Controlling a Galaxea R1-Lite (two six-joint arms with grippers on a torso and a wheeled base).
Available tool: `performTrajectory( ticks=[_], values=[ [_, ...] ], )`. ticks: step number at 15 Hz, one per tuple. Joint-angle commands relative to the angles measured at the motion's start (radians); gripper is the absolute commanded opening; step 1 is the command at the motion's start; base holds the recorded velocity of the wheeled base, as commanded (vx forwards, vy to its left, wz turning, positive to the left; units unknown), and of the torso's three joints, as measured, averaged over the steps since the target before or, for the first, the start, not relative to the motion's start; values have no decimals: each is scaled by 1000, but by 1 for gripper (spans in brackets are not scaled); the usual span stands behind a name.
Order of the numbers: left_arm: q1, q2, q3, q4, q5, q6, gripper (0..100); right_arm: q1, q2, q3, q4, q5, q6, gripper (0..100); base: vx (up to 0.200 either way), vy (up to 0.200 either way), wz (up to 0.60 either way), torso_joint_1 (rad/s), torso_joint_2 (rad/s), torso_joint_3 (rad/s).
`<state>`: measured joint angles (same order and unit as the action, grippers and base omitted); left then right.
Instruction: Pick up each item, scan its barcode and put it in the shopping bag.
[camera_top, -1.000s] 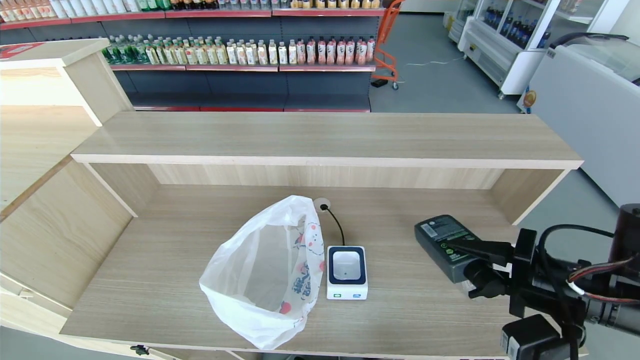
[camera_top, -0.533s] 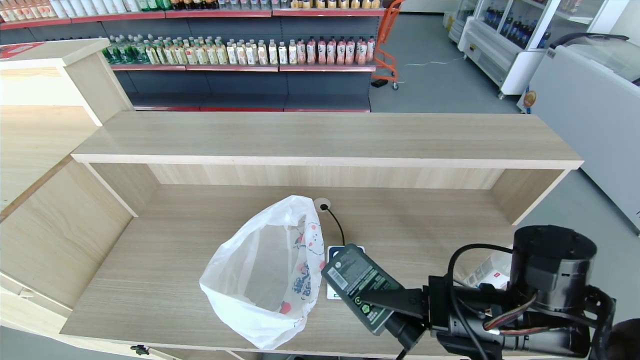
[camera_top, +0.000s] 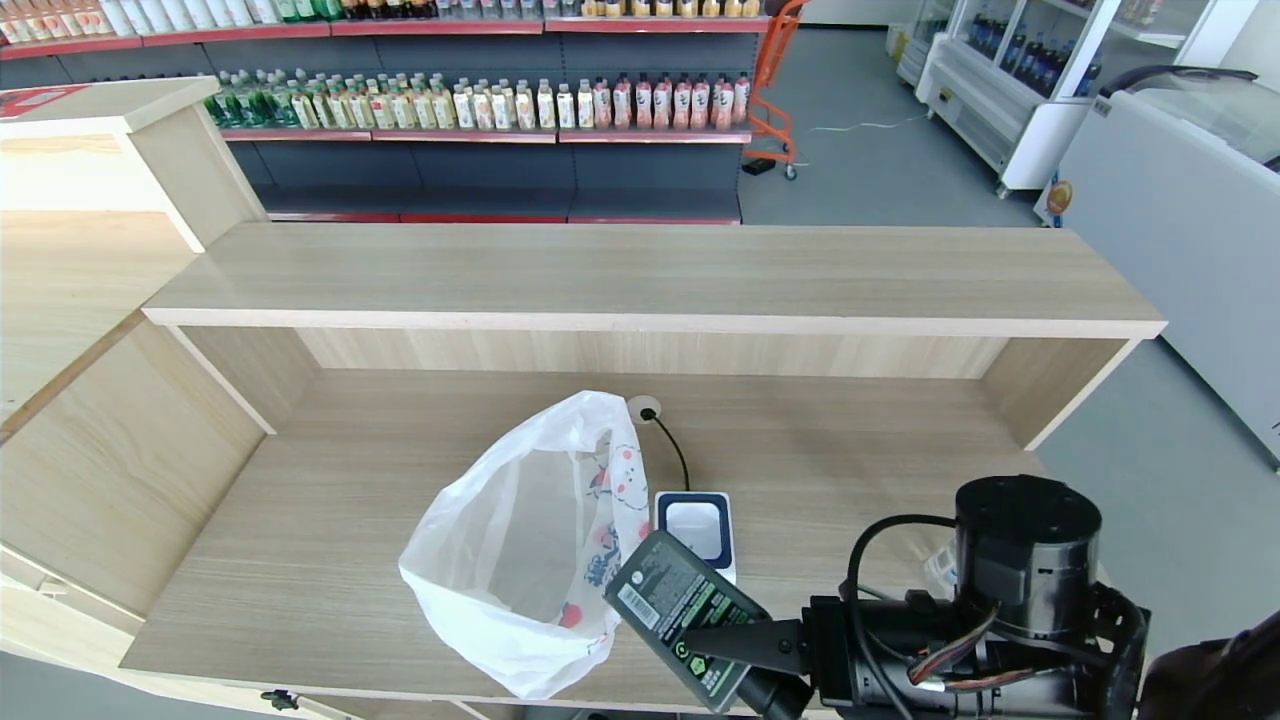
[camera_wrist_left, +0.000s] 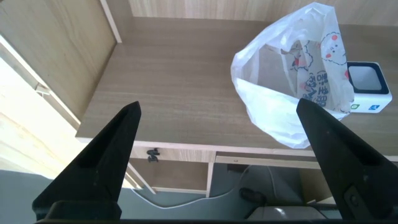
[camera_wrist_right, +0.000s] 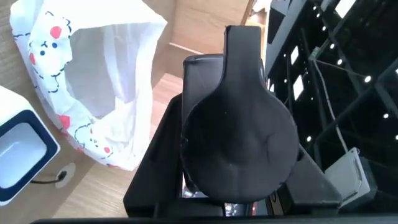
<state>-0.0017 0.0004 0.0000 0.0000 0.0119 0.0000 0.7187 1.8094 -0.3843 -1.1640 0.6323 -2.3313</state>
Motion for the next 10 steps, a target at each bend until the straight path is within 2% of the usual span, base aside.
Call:
performTrajectory(
  ticks=[1,4,10],
  values=[
    [0,0,0,0,2,0,100,-18,7,-4,-20,47,-17,0,0,0,0,0,0,0],
    [0,0,0,0,0,0,100,-35,15,-2,-98,70,-48,0,0,0,0,0,0,0],
    [0,0,0,0,0,0,100,-42,18,-1,-121,99,-72,0,0,0,0,0,0,0]
  ],
)
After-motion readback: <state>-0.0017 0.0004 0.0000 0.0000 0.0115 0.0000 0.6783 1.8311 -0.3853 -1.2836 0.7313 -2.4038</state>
